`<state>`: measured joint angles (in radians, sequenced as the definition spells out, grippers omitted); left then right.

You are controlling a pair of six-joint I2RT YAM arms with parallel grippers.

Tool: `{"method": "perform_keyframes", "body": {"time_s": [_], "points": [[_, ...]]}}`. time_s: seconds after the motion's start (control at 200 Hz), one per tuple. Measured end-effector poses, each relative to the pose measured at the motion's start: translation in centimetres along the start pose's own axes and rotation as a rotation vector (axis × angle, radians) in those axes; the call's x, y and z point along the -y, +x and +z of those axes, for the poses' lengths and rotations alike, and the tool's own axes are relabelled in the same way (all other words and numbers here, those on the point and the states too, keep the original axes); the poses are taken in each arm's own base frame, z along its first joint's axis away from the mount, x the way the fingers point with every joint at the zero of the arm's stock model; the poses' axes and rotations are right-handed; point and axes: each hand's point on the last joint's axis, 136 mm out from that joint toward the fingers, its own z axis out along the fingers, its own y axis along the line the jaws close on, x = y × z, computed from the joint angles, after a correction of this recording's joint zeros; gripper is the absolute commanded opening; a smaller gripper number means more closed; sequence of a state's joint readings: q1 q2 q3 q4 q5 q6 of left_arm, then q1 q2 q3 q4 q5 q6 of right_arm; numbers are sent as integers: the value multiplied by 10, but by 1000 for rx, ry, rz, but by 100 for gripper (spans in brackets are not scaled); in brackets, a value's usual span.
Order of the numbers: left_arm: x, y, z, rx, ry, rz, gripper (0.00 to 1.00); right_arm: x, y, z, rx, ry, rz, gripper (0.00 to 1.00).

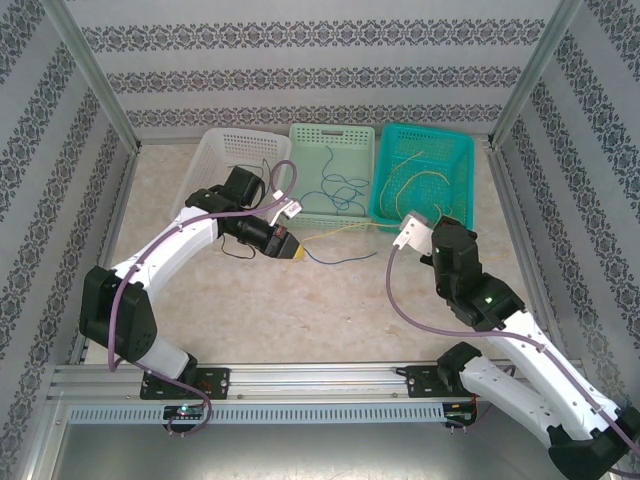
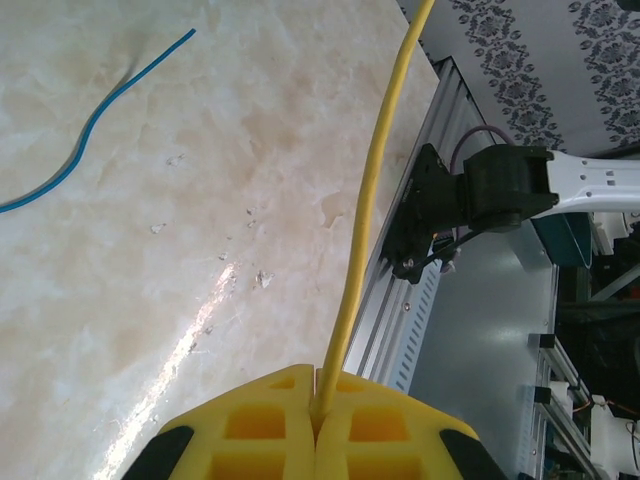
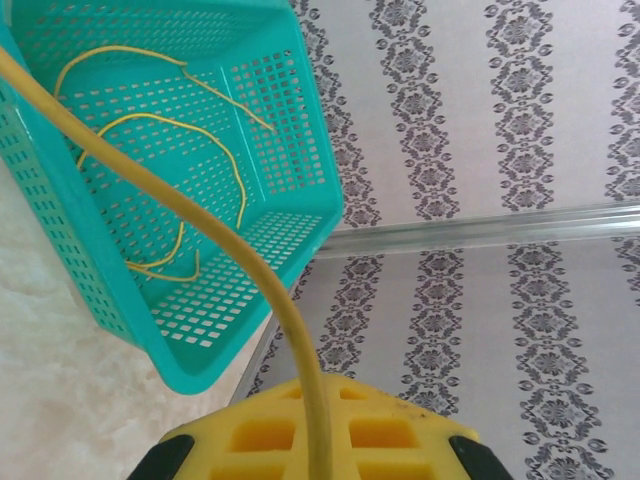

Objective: Untangle the cables

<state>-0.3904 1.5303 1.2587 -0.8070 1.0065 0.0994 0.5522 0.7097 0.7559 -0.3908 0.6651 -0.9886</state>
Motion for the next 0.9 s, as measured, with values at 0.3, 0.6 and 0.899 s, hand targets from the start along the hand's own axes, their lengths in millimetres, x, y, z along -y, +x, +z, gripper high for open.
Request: {"method": "perform_keyframes", "body": {"time_s": [0.3,0.6,0.899], "points": [[24,-11,-5,63,102,34,8,-2,-23,-8,120,-65,162,7],[30,-24,-11,119,79,61,65,7,-43,11,116,-193,497,5],[4,-35,-26,244,-164,53,100,36,-23,53,-68,-306,986,0]]}}
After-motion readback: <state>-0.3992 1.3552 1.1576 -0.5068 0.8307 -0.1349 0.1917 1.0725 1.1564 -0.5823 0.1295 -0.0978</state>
